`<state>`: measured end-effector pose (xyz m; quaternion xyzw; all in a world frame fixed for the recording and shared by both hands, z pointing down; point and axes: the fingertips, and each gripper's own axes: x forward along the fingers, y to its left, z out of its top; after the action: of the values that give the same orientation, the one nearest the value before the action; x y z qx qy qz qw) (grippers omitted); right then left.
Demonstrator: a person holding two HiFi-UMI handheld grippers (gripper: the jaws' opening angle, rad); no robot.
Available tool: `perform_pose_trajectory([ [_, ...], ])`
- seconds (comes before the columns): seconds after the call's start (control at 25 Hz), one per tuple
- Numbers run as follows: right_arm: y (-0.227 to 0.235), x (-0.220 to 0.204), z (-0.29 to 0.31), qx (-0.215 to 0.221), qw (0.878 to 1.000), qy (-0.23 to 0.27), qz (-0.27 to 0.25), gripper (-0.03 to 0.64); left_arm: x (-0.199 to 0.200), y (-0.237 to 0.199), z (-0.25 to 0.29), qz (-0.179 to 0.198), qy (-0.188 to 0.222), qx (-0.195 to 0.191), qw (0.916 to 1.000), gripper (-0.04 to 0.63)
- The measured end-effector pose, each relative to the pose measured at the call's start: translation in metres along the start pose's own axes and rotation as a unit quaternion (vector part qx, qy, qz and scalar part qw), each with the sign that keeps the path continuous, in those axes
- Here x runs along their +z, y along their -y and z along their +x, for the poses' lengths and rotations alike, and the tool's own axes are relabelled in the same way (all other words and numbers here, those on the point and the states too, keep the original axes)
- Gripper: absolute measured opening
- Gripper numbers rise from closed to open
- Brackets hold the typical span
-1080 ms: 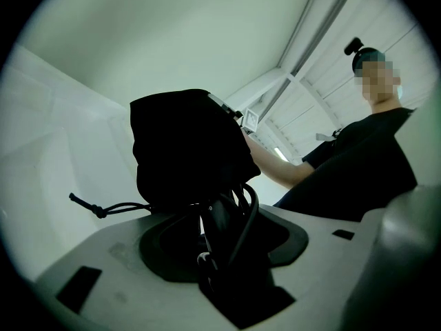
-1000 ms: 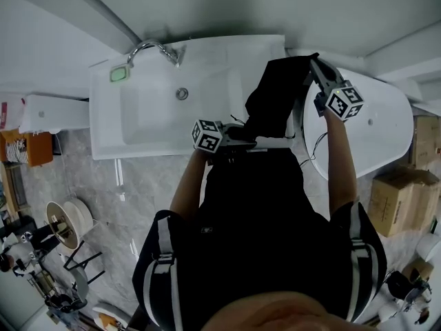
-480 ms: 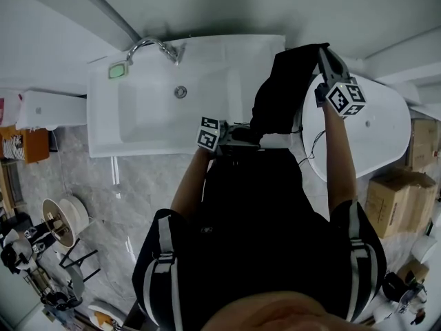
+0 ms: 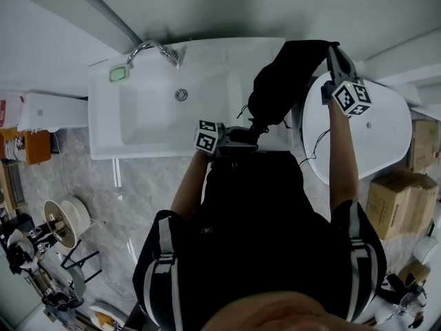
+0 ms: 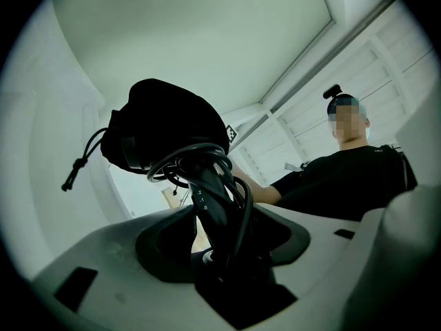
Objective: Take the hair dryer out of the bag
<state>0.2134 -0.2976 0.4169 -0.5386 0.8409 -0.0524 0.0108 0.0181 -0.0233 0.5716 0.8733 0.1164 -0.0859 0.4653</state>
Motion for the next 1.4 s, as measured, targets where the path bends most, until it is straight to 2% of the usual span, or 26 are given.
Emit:
perform_pose_trajectory([
  [0.16, 0.011, 0.012, -0.004, -0.009, 1.000, 0.017, -0.003, 0.074, 0.005, -0.007, -0.011, -0.001, 0.011, 0.022, 0.9997, 0.221],
  [0.4, 0.030, 0.056, -0.020, -0.029, 0.997, 0.061, -0.023, 0.074, 0.009, -0.016, -0.031, 0.005, 0.026, 0.056, 0.9981, 0.221],
  [0.48, 0.029, 0.060, -0.023, -0.021, 0.998, 0.060, -0.030, 0.074, 0.012, -0.019, -0.040, 0.008, 0.033, 0.070, 0.9970, 0.221],
  [0.56, 0.019, 0.049, -0.022, 0.001, 0.999, 0.040, -0.037, 0.074, 0.016, -0.022, -0.047, 0.012, 0.040, 0.084, 0.9956, 0.221],
  [0.68, -0.003, 0.011, -0.021, 0.027, 0.998, -0.010, -0.056, 0.074, 0.020, -0.025, -0.053, 0.018, 0.047, 0.101, 0.9936, 0.221],
  [0.88, -0.028, -0.044, -0.030, 0.057, 0.997, -0.057, -0.019, 0.074, 0.035, -0.025, -0.054, 0.040, 0.061, 0.126, 0.9894, 0.221],
  [1.0, -0.046, -0.067, -0.040, 0.093, 0.992, -0.084, -0.005, 0.074, 0.036, -0.026, -0.053, 0.047, 0.073, 0.135, 0.9870, 0.221],
  [1.12, -0.075, -0.088, -0.047, 0.150, 0.982, -0.111, 0.004, 0.074, 0.039, -0.026, -0.052, 0.052, 0.077, 0.150, 0.9843, 0.221],
  [1.28, -0.121, -0.119, -0.062, 0.228, 0.961, -0.154, -0.006, 0.074, 0.040, -0.026, -0.048, 0.067, 0.080, 0.180, 0.9781, 0.221],
  [1.4, -0.141, -0.134, -0.079, 0.270, 0.947, -0.175, -0.005, 0.074, 0.044, -0.023, -0.035, 0.074, 0.099, 0.194, 0.9732, 0.221],
])
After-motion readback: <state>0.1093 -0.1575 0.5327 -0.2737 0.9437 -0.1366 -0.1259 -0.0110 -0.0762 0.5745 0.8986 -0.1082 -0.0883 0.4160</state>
